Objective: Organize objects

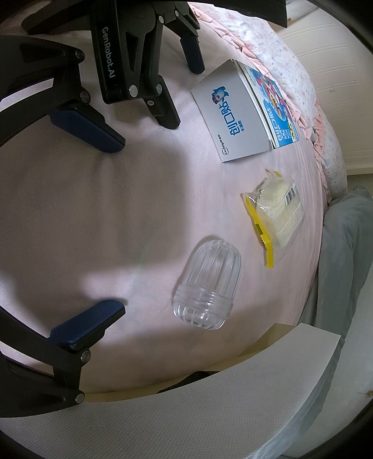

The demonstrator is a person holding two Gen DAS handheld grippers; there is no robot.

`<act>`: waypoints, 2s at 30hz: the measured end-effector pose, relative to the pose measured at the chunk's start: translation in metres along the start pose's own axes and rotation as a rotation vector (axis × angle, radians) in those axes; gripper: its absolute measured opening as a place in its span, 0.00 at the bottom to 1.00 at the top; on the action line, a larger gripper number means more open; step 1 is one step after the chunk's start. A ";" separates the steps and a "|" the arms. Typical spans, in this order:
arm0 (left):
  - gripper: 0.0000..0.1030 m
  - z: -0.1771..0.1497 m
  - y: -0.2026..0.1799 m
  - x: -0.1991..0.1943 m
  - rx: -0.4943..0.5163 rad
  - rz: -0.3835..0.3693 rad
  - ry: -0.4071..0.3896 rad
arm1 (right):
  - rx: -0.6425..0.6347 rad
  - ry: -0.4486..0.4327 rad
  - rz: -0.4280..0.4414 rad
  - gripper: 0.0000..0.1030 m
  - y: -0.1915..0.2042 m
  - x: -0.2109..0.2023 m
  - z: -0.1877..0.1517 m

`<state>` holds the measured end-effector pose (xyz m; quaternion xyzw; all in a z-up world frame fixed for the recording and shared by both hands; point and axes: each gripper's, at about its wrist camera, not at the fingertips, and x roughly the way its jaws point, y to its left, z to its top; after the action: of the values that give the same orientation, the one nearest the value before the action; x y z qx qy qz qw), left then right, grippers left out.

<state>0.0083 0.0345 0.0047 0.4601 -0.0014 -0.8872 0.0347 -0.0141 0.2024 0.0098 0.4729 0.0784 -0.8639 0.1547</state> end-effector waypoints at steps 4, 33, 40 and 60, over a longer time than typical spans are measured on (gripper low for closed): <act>1.00 0.001 0.004 0.001 0.004 -0.002 0.000 | 0.000 0.000 0.000 1.00 0.000 0.000 0.000; 1.00 -0.011 -0.006 -0.010 0.006 0.001 -0.001 | -0.002 -0.002 -0.004 1.00 0.000 -0.002 -0.001; 1.00 -0.011 -0.003 -0.010 0.009 -0.001 -0.001 | -0.002 -0.003 -0.004 1.00 0.000 -0.002 -0.001; 1.00 -0.003 0.003 -0.004 0.009 0.000 -0.003 | -0.004 0.000 -0.007 1.00 -0.005 -0.005 -0.002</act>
<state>0.0132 0.0314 0.0065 0.4591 -0.0052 -0.8878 0.0326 -0.0117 0.2081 0.0126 0.4722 0.0815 -0.8643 0.1527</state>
